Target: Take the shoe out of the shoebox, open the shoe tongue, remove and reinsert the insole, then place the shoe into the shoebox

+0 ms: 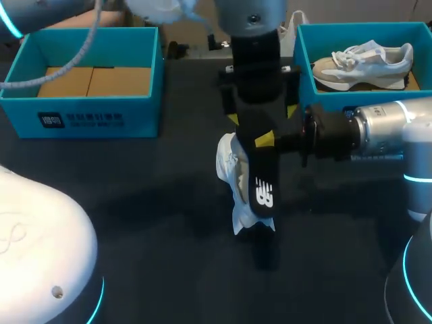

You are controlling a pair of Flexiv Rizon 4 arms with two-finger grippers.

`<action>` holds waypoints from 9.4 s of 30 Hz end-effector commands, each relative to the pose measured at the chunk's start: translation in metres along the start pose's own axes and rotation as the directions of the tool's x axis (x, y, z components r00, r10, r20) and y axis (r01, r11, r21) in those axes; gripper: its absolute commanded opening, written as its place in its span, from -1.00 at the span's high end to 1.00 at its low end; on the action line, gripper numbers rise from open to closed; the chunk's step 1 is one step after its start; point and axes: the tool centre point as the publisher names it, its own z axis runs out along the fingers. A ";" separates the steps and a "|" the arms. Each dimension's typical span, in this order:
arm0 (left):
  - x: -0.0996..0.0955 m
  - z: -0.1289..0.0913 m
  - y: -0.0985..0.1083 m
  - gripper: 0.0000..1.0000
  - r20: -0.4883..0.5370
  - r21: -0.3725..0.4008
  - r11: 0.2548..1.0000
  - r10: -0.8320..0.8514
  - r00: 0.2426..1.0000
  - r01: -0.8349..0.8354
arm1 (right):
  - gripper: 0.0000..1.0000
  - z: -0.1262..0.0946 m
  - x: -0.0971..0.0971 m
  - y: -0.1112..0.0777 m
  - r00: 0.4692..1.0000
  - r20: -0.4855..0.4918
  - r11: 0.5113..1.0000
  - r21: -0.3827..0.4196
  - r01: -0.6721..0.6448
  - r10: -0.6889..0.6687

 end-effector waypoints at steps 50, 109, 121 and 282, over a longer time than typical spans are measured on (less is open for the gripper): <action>0.088 -0.041 -0.026 -1.00 0.934 -0.092 0.996 0.090 0.345 -0.011 | 1.00 -0.013 0.011 -0.008 0.999 0.019 0.998 -0.038 -0.041 0.042; 0.038 0.036 0.007 0.12 0.980 0.006 0.997 -0.021 0.198 0.075 | 1.00 0.035 0.041 -0.026 1.000 -0.028 0.999 -0.047 0.000 -0.002; 0.028 0.039 0.007 0.40 0.980 0.021 0.997 -0.036 0.194 0.080 | 1.00 0.036 0.041 -0.026 1.000 -0.027 0.999 -0.038 0.005 -0.006; 0.055 0.080 -0.078 1.00 0.552 0.817 0.559 -0.829 0.091 0.140 | -1.00 -0.057 -0.113 0.025 -0.372 -0.001 -0.229 0.790 0.568 -0.928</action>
